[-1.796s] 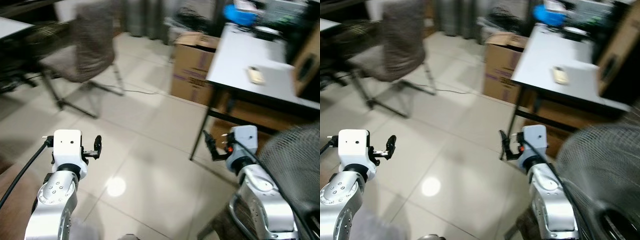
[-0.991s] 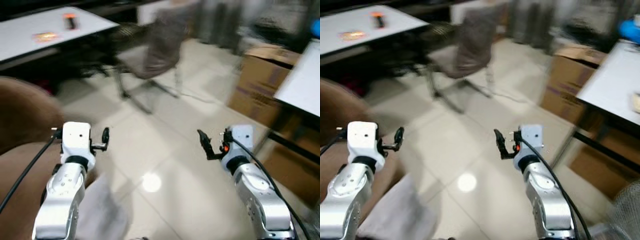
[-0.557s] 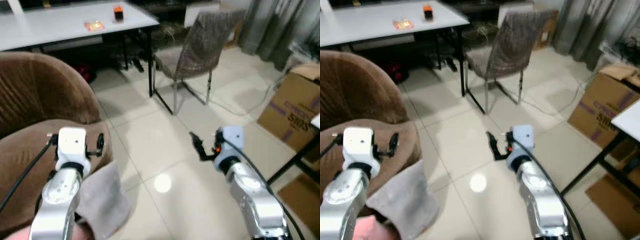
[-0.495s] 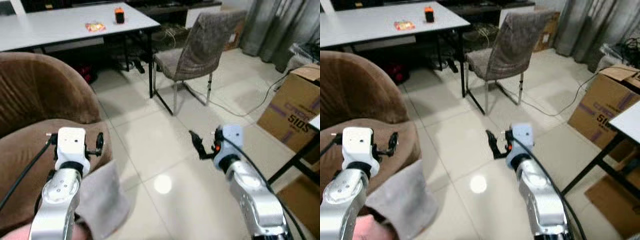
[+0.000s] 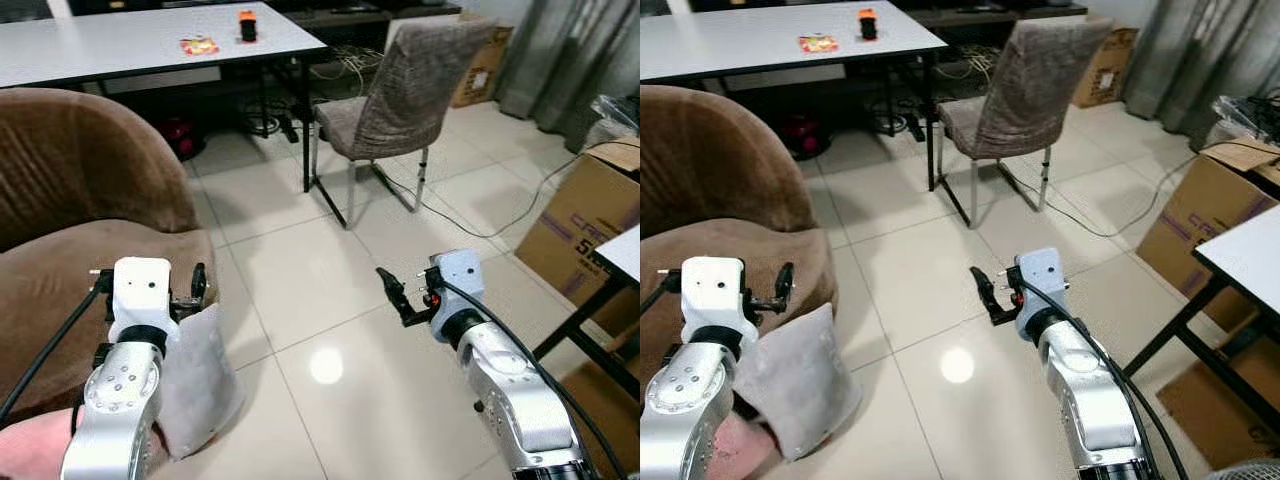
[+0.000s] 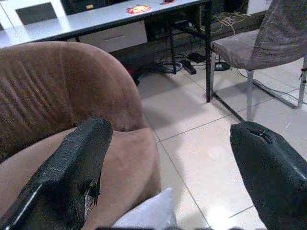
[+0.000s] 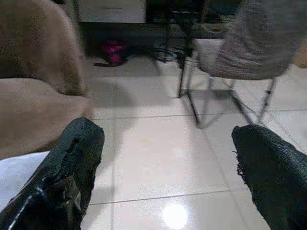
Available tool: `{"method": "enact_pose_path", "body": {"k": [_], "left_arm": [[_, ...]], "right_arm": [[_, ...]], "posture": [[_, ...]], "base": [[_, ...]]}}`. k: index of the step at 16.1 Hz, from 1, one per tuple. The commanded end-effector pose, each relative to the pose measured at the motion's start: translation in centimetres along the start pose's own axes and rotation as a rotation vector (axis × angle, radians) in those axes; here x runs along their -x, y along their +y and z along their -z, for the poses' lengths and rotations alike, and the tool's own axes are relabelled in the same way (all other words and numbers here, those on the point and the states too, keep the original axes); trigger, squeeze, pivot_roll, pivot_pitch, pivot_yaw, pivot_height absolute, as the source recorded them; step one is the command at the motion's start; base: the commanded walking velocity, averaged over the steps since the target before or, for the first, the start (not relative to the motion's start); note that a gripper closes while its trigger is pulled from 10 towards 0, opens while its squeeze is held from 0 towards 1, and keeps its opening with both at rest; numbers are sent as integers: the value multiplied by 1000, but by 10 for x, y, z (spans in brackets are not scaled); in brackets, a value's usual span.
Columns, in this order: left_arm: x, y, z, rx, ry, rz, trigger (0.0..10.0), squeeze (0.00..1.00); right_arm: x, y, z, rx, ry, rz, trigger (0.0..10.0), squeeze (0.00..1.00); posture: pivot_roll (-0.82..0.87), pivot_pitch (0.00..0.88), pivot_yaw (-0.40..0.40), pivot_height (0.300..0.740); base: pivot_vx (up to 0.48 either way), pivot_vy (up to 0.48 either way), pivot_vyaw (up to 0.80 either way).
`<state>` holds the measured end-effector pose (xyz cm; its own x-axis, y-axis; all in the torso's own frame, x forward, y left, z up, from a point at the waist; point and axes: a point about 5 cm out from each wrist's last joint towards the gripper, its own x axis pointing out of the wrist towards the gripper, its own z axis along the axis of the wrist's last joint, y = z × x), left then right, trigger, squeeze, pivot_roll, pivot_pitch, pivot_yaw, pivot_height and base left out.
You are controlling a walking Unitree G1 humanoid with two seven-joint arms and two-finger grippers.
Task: Move the pillow to the sofa from floor
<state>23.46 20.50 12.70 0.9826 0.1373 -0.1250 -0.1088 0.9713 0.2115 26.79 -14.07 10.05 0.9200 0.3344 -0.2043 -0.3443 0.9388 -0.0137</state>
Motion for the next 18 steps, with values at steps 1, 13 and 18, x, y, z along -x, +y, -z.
{"method": "enact_pose_path", "body": {"k": [1,13,18], "left_arm": [[2,-1,-3,-13,-17,6,10000,0],[3,6,-2,-6,-10,-12,10000,0],[4,9,-1,-11,-8,-14,10000,0]], "right_arm": [[-1,7,-5,11,-21,-57,10000,0],[-4,19,-5,-67,-41,-117,10000,0],[-5,21,-4,-80,-43,-109,10000,0]], "posture": [[0,0,-24,740],[17,0,-22,740],[14,0,-17,740]], "base": [[0,-428,800],[0,-250,585],[0,473,0]]}}
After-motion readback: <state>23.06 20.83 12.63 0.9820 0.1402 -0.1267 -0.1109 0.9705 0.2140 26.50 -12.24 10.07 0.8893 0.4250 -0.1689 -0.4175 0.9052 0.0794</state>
